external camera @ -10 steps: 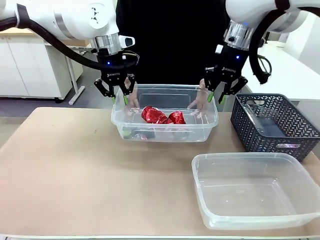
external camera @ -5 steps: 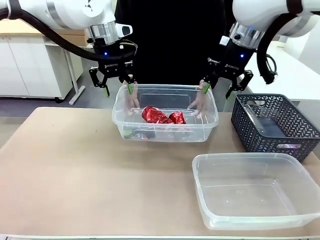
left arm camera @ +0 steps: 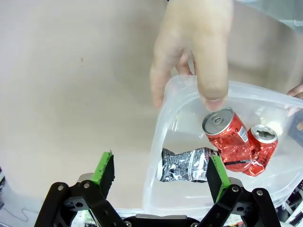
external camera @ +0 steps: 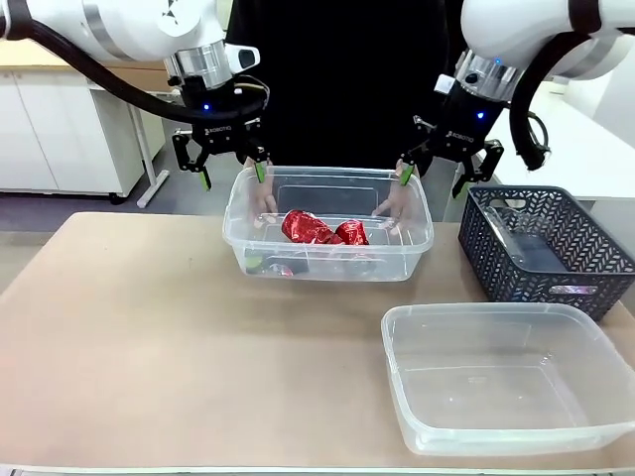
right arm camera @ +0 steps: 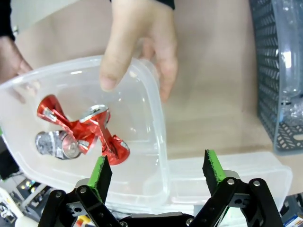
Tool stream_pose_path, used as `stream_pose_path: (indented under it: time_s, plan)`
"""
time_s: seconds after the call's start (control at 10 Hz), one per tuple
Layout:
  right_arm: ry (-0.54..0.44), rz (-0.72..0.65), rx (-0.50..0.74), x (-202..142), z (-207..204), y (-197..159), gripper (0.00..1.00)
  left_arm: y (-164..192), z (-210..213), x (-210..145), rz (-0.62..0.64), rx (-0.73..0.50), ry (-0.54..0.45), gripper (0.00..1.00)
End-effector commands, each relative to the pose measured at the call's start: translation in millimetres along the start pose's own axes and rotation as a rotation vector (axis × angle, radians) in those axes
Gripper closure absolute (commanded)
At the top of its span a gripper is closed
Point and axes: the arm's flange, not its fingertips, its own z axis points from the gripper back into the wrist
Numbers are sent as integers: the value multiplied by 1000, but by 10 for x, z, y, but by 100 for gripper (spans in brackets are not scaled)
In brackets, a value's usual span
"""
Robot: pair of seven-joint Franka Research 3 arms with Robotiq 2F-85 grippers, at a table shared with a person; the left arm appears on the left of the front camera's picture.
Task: Sort the waste into each basket.
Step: Release the Organizing box you were holding, then pick up the Organizing box on the right side of the table and lift it.
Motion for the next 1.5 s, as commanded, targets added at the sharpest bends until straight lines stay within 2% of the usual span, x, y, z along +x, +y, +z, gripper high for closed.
stream_pose_path:
  time_s: [0.0,0.7,0.8,0.9,1.0,1.1,1.2,1.3,1.4]
  plan:
    - [-4,0,1,-3,17,0,0,-6,37,-2,-1,1,3,0]
    - [0,0,0,0,3,1,0,-6,20,5,-1,-2,-3,0]
    - [-64,44,43,-397,408,-246,0,131,214,-117,-27,-20,-3,0]
    - [-87,93,38,-761,634,-447,0,255,391,-339,-6,-1,40,0]
    - [-99,143,46,-1168,851,-695,0,353,614,-711,-27,-42,7,0]
    - [-114,173,29,-1422,975,-870,0,374,749,-1026,-62,-31,-4,0]
    - [-114,180,-37,-1583,1034,-1022,0,351,854,-1292,-110,-43,-47,0]
    - [-114,217,-25,-1665,1057,-1135,0,339,885,-1464,-122,-31,-82,0]
    - [-114,222,-71,-1697,1002,-1238,0,335,834,-1549,-157,-44,-52,0]
